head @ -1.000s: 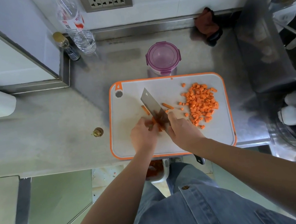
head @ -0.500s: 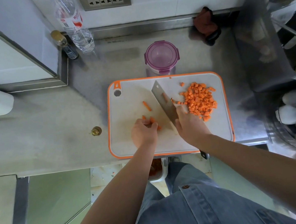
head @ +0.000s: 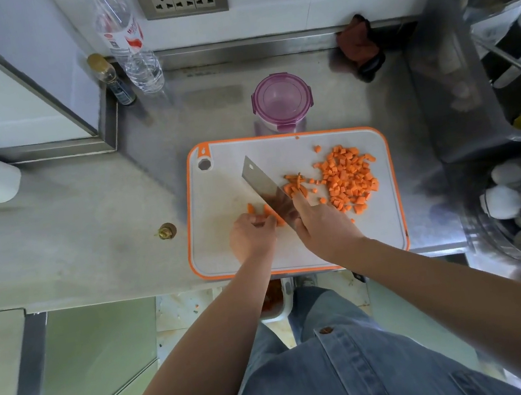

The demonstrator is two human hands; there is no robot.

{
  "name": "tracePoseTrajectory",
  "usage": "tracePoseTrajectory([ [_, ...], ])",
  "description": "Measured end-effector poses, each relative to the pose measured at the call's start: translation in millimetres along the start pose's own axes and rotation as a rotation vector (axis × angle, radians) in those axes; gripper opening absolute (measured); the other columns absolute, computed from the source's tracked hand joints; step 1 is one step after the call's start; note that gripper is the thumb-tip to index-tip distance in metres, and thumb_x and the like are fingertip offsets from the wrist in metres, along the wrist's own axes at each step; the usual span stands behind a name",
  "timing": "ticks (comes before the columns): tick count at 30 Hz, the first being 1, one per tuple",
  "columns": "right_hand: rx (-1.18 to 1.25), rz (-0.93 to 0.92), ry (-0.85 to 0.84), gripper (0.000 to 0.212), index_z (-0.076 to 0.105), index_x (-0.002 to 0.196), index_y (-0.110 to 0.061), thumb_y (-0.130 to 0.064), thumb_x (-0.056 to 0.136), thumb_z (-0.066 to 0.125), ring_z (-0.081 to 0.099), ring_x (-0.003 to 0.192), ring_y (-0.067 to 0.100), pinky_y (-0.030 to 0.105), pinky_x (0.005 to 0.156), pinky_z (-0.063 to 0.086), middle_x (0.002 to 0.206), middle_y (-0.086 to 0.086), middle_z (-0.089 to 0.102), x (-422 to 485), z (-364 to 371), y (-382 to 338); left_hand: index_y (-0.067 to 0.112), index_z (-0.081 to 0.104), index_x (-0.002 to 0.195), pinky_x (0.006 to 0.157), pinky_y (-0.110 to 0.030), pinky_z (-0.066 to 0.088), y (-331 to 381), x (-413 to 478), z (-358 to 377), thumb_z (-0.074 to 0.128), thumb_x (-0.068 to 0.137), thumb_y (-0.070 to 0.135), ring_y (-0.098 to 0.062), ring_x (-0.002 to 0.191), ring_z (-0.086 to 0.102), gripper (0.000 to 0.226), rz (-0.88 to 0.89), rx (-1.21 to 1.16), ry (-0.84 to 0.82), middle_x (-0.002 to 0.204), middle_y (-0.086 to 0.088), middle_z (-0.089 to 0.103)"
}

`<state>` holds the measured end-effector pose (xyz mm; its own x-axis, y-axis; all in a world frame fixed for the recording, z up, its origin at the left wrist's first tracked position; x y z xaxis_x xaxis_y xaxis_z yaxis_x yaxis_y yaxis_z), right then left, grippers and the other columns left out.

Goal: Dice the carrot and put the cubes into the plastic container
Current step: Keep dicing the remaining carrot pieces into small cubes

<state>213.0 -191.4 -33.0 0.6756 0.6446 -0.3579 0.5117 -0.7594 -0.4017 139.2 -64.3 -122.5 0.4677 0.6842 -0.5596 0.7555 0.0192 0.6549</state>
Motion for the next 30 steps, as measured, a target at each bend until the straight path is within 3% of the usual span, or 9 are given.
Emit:
tracePoseTrajectory([
  [6, -0.015, 0.019, -0.034, 0.027, 0.033, 0.126, -0.013, -0.019, 0.100, 0.035, 0.045, 0.052, 0.018, 0.027, 0.045, 0.026, 0.060, 0.002, 0.046, -2, 5, 1, 0.028, 0.062, 0.079, 0.071, -0.040, 0.061, 0, 0, 1, 0.075, 0.081, 0.033, -0.021, 0.073, 0.071, 0.014, -0.006, 0.005, 0.005, 0.081, 0.002, 0.072],
  [11, 0.053, 0.066, 0.005, 0.029, 0.034, 0.127, -0.012, -0.015, 0.098, 0.035, 0.053, 0.056, 0.022, 0.033, 0.047, 0.039, 0.065, 0.003, 0.050, -3, -3, 12, 0.030, 0.057, 0.078, 0.071, -0.040, 0.060, 3, 4, 2, 0.076, 0.077, 0.042, -0.021, 0.073, 0.070, 0.023, 0.004, 0.054, 0.012, 0.082, 0.003, 0.071],
  [15, 0.032, 0.089, -0.009, 0.022, 0.037, 0.120, -0.011, -0.015, 0.098, 0.035, 0.043, 0.051, 0.012, 0.026, 0.045, 0.024, 0.062, -0.002, 0.043, -7, -4, 19, 0.023, 0.060, 0.086, 0.074, -0.036, 0.057, 15, 5, 1, 0.071, 0.081, 0.044, -0.019, 0.076, 0.068, 0.025, 0.039, 0.191, 0.019, 0.083, 0.005, 0.070],
  [17, 0.052, 0.099, -0.004, 0.025, 0.035, 0.123, -0.011, -0.015, 0.098, 0.035, 0.042, 0.051, 0.010, 0.025, 0.045, 0.024, 0.062, -0.004, 0.041, -8, -5, 19, 0.020, 0.062, 0.091, 0.072, -0.032, 0.054, 19, 4, -1, 0.069, 0.083, 0.043, -0.017, 0.079, 0.064, 0.025, 0.054, 0.233, 0.032, 0.085, 0.007, 0.067],
  [22, 0.091, 0.086, -0.010, 0.036, 0.030, 0.134, -0.014, -0.016, 0.099, 0.035, 0.051, 0.056, 0.018, 0.027, 0.045, 0.031, 0.064, 0.002, 0.050, -8, -1, 9, 0.023, 0.061, 0.089, 0.071, -0.034, 0.056, 15, 2, 1, 0.067, 0.084, 0.049, -0.017, 0.077, 0.068, 0.027, 0.068, 0.248, 0.038, 0.082, 0.004, 0.071],
  [30, 0.158, 0.146, -0.009, 0.031, 0.031, 0.129, -0.010, -0.014, 0.099, 0.036, 0.055, 0.063, 0.023, 0.028, 0.048, 0.035, 0.069, 0.006, 0.053, -10, 5, 6, 0.025, 0.071, 0.086, 0.067, -0.037, 0.060, 6, 5, 8, 0.069, 0.079, 0.054, -0.016, 0.071, 0.069, 0.030, 0.005, 0.233, 0.006, 0.077, 0.007, 0.071],
])
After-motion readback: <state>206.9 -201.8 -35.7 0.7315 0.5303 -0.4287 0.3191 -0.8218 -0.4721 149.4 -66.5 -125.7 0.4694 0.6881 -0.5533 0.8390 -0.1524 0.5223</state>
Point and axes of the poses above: each hand's wrist, its own x-axis towards the middle knuckle, its own z-axis out of the palm, y = z × x, the point moved 9 cm from there along x, towards the middle knuckle
